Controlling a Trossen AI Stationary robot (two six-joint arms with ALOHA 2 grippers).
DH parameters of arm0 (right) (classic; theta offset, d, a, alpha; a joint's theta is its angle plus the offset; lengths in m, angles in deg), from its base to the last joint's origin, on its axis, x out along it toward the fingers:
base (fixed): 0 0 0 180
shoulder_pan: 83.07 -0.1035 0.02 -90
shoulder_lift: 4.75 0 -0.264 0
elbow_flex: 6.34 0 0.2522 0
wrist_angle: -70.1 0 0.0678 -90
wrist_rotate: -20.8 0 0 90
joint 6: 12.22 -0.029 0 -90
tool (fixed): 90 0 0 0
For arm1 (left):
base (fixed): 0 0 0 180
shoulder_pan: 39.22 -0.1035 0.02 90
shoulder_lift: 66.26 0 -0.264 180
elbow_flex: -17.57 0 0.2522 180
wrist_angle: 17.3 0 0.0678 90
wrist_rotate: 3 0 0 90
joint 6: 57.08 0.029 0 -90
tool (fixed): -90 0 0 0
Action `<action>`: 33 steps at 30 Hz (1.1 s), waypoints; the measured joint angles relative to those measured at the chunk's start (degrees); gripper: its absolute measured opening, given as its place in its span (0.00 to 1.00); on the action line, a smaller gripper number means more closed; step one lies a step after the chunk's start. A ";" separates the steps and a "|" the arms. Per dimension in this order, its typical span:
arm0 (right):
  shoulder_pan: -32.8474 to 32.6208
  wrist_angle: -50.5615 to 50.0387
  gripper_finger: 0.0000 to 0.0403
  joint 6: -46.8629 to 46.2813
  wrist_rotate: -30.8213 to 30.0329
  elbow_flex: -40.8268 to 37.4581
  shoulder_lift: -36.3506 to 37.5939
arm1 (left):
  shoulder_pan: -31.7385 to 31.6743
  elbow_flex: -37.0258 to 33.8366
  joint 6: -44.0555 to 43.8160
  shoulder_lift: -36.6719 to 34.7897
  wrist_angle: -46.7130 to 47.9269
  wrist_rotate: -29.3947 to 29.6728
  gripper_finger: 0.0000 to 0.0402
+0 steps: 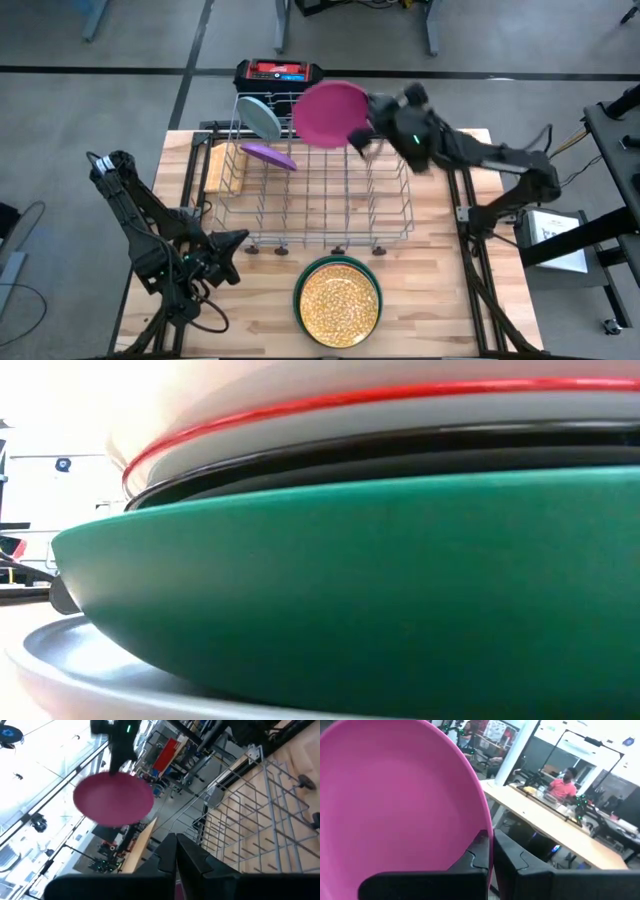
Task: Sort dishes
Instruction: Put the pink plate into the dishwasher rack
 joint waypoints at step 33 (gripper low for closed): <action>21.53 12.53 0.00 26.23 19.20 22.97 -39.36 | -0.04 -1.26 -0.20 -0.09 3.54 -0.04 0.00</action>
